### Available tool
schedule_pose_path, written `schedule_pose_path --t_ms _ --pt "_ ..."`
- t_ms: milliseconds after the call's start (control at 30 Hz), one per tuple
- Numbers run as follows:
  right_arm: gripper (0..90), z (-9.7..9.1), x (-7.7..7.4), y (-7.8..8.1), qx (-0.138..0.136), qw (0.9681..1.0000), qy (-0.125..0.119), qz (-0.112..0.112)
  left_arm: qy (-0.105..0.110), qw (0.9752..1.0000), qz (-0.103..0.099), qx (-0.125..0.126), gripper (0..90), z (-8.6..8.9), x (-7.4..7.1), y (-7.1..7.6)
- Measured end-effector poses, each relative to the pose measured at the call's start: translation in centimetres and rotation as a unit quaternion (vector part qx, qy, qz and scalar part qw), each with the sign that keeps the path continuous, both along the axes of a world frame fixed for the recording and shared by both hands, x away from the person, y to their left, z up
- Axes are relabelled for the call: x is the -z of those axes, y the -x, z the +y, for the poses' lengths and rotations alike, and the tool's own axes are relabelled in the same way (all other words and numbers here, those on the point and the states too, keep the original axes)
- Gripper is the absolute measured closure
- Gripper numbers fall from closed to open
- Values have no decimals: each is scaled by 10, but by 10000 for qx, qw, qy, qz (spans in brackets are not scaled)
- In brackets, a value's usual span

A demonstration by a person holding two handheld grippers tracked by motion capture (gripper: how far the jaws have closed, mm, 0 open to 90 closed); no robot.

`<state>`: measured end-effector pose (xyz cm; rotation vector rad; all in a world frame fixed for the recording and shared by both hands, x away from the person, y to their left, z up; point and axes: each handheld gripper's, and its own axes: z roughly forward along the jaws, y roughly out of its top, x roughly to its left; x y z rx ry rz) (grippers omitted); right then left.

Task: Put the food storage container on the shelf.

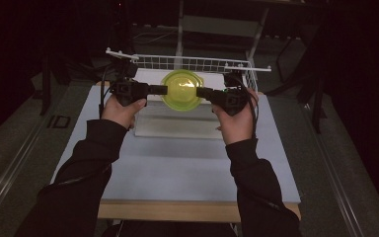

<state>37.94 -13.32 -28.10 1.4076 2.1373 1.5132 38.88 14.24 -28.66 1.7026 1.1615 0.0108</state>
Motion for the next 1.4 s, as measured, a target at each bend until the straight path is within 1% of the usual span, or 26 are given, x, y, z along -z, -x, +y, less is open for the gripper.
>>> schedule_pose_path --t_ms 67,100,133,200,300,333,433,533,600,633,700,733,800,867,900,933,1000,1100,1133,1167,1200,1233,1267,1300,1333,1400 --pt "805 0 1 -3 32 10000 12 28 -9 10000 23 -44 810 -1 1 -3" --pt "805 1 1 -6 64 10000 17 67 -34 9999 76 -134 810 -3 3 -10" --pt "804 2 3 -11 149 9998 41 119 -48 9998 86 -159 809 -4 5 -13" --pt "805 1 6 -16 212 9995 3 234 -17 9997 155 -171 809 -5 10 -19" --pt "805 2 9 -23 291 9992 138 252 -30 9992 235 -309 807 -9 16 -27" --pt "805 2 10 -26 307 9990 94 323 -3 9990 308 -318 807 -10 17 -29" --pt "804 1 15 -34 342 9982 93 476 -63 9986 392 -344 807 -11 21 -35" --pt "804 3 17 -39 305 9982 149 494 -105 9982 449 -386 805 -10 23 -40" --pt "804 4 19 -43 320 9976 141 602 -159 9978 512 -391 805 -10 24 -43" --pt "804 4 20 -45 327 9973 149 638 -135 9979 499 -399 804 -10 25 -45" --pt "804 2 21 -48 318 9967 22 745 -88 9977 543 -396 804 -10 25 -47" --pt "803 3 20 -49 316 9965 36 768 -121 9976 552 -400 804 -11 24 -48" --pt "803 4 18 -51 364 9963 203 747 -182 9973 552 -452 802 -13 24 -50" --pt "803 4 17 -53 367 9959 169 803 -145 9972 587 -449 802 -13 24 -52" --pt "803 2 17 -55 374 9953 65 896 -145 9972 587 -449 802 -13 24 -52" --pt "803 0 17 -59 354 9947 21 960 -129 9970 628 -442 801 -15 22 -56" --pt "799 -1 17 -63 350 9943 86 1000 -157 9968 607 -496 795 -17 21 -59" --pt "794 -2 16 -69 362 9933 54 1099 -78 9964 649 -537 789 -17 22 -64" --pt "789 -2 16 -71 348 9931 21 1120 -22 9965 644 -536 778 -17 23 -66" --pt "754 -3 16 -72 340 9929 9 1138 9 9964 658 -530 758 -17 23 -67" --pt "704 -2 16 -74 307 9936 0 1089 8 9963 644 -564 734 -17 23 -69" --pt "691 -2 16 -75 279 9941 -43 1045 -25 9962 649 -582 695 -19 23 -70" --pt "715 -2 17 -77 297 9942 -28 1034 -13 9964 611 -583 684 -19 24 -71" --pt "713 -1 18 -79 325 9941 4 1030 -12 9962 593 -637 658 -20 24 -71" --pt "699 0 19 -80 323 9941 22 1038 -41 9961 584 -663 646 -21 24 -72" --pt "671 1 21 -83 384 9945 96 970 -14 9963 568 -639 635 -22 26 -73"
